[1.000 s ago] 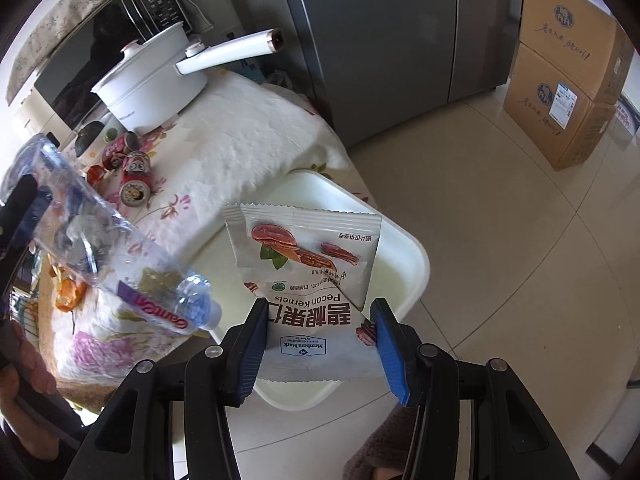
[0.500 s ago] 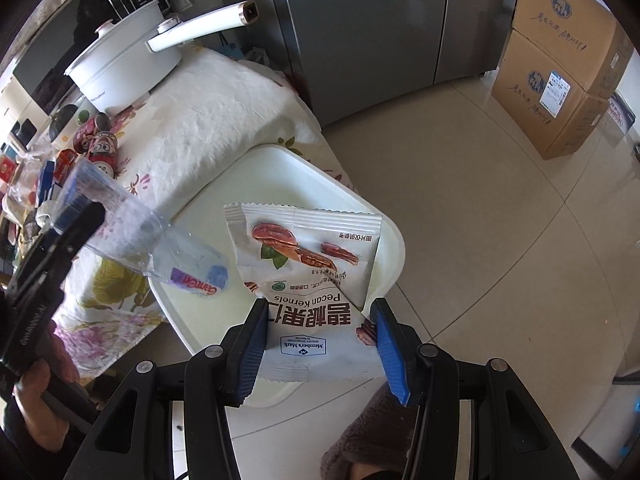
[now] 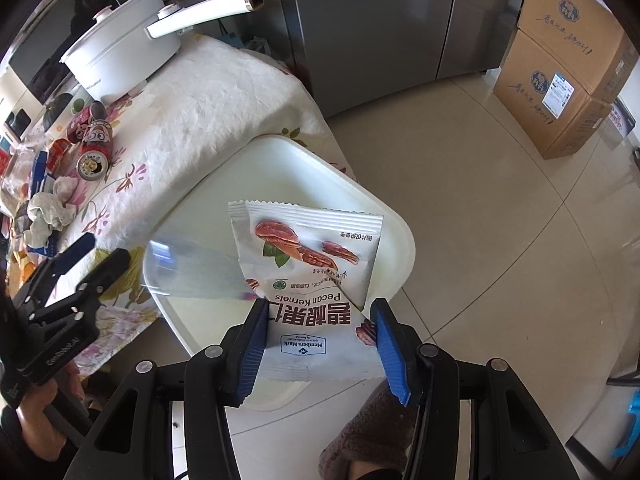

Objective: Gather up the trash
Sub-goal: 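Release the pecan bag into the bin with the right tool while the left tool returns to the table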

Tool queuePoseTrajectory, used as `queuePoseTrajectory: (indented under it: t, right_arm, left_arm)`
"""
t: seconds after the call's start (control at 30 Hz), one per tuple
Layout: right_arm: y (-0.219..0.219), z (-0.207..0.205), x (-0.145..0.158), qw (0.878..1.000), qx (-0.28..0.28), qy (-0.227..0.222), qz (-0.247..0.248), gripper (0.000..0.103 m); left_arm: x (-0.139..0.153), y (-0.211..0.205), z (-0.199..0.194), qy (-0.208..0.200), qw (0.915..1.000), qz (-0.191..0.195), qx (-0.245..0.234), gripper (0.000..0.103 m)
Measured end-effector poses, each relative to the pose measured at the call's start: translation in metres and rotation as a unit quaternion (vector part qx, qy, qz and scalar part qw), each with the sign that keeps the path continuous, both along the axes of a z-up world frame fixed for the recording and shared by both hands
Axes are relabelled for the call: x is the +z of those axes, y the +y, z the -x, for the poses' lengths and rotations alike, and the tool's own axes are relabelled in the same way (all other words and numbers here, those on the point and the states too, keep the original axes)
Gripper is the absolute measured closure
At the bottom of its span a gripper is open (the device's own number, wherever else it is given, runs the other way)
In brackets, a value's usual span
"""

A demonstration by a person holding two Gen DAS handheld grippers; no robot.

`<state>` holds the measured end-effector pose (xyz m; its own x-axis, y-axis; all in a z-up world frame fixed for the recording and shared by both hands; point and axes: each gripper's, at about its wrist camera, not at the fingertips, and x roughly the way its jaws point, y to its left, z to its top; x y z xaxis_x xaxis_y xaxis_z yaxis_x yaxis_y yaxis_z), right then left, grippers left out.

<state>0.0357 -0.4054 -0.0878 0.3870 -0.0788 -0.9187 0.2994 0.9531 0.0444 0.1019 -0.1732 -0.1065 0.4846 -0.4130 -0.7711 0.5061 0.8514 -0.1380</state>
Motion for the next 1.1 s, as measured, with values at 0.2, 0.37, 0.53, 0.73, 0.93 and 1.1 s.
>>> queuePoseTrajectory:
  t: [0.2,0.37,0.53,0.73,0.93,1.1]
  right_arm:
    - [0.007,-0.005,0.002,1.0,0.003,-0.002,0.0,0.048]
    - [0.012,-0.01,0.003,1.0,0.001,0.002,0.006,0.018]
    - [0.026,-0.017,0.005,1.0,0.012,0.003,0.007,0.018]
    - [0.045,-0.023,0.011,1.0,0.027,-0.005,0.001,0.018]
    - [0.07,-0.033,0.018,0.999,0.046,-0.011,0.002,0.018]
    - [0.097,-0.042,0.021,0.998,0.065,-0.011,0.01,0.018]
  left_arm:
    - [0.008,0.022,-0.002,0.001,0.9991,-0.03,0.029,0.001]
    - [0.014,0.039,-0.001,0.004,0.9978,-0.052,0.04,0.0]
    - [0.021,0.059,0.002,0.003,0.9963,-0.068,0.052,0.0]
    - [0.031,0.084,0.003,0.003,0.9952,-0.071,0.067,0.0]
    - [0.038,0.114,0.003,0.009,0.9936,-0.07,0.088,0.0]
    - [0.042,0.143,0.003,0.014,0.9919,-0.067,0.107,0.0]
